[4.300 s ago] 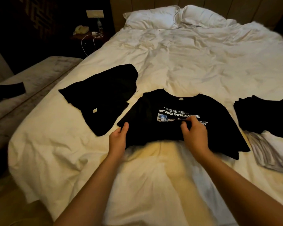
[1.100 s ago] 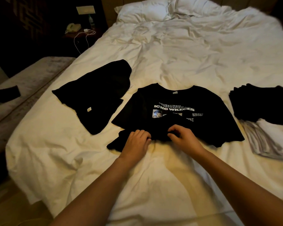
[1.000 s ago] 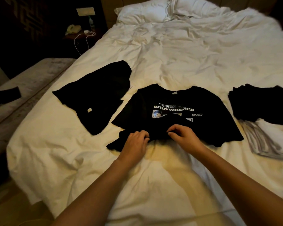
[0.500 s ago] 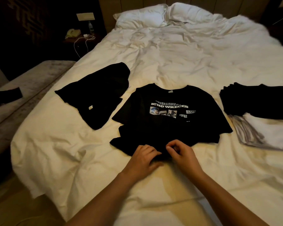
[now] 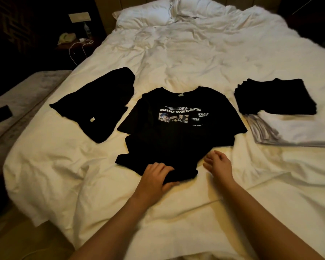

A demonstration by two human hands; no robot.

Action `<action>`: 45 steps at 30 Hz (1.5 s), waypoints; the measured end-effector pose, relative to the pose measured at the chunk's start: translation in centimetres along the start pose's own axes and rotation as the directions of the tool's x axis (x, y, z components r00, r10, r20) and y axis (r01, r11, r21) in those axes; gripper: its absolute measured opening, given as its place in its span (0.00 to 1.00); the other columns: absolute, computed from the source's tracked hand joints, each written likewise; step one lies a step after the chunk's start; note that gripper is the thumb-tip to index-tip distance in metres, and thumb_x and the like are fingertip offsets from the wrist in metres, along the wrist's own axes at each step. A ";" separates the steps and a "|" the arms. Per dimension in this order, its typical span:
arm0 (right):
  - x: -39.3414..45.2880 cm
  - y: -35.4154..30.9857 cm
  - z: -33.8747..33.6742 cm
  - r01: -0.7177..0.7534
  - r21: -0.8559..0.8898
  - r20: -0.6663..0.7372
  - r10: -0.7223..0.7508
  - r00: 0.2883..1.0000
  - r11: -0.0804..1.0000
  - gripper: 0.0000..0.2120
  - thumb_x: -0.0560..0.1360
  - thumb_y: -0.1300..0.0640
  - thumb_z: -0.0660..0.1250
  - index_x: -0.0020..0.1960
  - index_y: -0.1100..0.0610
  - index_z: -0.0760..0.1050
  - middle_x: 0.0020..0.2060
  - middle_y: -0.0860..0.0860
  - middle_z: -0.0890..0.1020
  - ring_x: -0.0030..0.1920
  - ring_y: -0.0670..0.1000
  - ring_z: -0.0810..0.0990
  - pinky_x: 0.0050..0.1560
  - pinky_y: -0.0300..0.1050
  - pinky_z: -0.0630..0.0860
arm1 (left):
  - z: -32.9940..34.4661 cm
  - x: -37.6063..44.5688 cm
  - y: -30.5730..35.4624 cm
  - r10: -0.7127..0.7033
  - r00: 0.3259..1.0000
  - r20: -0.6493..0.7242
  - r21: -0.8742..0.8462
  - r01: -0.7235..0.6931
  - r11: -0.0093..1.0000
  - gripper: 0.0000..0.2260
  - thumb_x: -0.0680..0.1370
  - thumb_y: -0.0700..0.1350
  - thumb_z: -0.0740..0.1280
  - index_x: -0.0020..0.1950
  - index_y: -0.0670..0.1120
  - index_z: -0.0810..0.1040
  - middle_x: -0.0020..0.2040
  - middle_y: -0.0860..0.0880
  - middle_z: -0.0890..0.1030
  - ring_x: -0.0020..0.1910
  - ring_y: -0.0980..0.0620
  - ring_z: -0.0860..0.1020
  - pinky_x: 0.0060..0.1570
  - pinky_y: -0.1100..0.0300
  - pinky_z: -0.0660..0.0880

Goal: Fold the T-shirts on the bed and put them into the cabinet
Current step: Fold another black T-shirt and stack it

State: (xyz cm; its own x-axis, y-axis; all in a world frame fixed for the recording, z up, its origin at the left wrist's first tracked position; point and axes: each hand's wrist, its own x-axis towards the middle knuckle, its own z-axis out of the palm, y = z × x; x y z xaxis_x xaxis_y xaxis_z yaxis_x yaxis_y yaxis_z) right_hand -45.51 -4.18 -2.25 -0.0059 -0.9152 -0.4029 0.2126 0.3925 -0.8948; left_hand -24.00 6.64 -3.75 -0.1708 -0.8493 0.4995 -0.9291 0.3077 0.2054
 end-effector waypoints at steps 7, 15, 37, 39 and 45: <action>1.9 -1.9 0.7 -0.169 0.186 0.061 0.160 0.985 0.968 0.10 0.83 0.60 0.60 0.61 0.63 0.74 0.49 0.56 0.82 0.48 0.52 0.82 0.47 0.44 0.79 | 2.1 3.0 3.5 0.201 0.979 -0.021 0.021 -0.201 0.979 0.14 0.78 0.52 0.72 0.61 0.47 0.82 0.53 0.49 0.81 0.52 0.49 0.78 0.52 0.55 0.72; 2.9 -2.8 -1.0 -0.014 0.031 -0.016 0.014 1.000 0.999 0.05 0.77 0.69 0.65 0.48 0.64 0.79 0.34 0.57 0.78 0.33 0.50 0.74 0.33 0.39 0.72 | 0.0 5.9 3.8 -0.459 0.874 0.158 -0.519 0.469 0.715 0.04 0.79 0.50 0.70 0.49 0.51 0.79 0.41 0.53 0.81 0.40 0.52 0.80 0.42 0.56 0.76; 8.0 -2.9 0.3 0.771 -0.596 0.634 -0.457 0.624 0.226 0.10 0.78 0.54 0.65 0.52 0.59 0.82 0.55 0.54 0.80 0.61 0.58 0.74 0.61 0.58 0.73 | 1.2 9.3 -1.1 -0.838 0.515 0.182 -0.603 0.732 0.318 0.11 0.82 0.52 0.65 0.50 0.45 0.80 0.46 0.49 0.82 0.48 0.52 0.80 0.46 0.61 0.75; 7.9 -4.0 0.2 0.784 -0.543 0.620 -0.487 0.615 0.301 0.08 0.79 0.57 0.67 0.52 0.59 0.82 0.53 0.51 0.80 0.58 0.54 0.75 0.60 0.52 0.73 | 1.0 9.6 -1.4 -0.864 0.459 0.207 -0.632 0.737 0.240 0.10 0.82 0.51 0.66 0.51 0.45 0.80 0.47 0.48 0.82 0.49 0.52 0.81 0.46 0.63 0.75; 6.2 -7.4 -1.1 0.678 -0.424 0.492 -0.476 0.729 0.601 0.05 0.80 0.60 0.66 0.50 0.57 0.81 0.47 0.50 0.82 0.50 0.49 0.79 0.52 0.44 0.75 | -0.7 10.6 0.0 -0.801 0.493 0.340 -0.745 0.661 0.091 0.09 0.81 0.46 0.68 0.47 0.41 0.80 0.42 0.47 0.82 0.44 0.49 0.81 0.46 0.57 0.76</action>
State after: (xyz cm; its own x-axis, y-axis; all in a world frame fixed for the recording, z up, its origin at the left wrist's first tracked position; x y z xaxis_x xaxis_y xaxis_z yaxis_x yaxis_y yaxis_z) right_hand -48.18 -12.63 1.72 0.3752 -0.8988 0.2267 -0.2901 -0.3461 -0.8922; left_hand -25.57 -2.06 2.12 0.5482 -0.8110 -0.2044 0.0475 -0.2139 0.9757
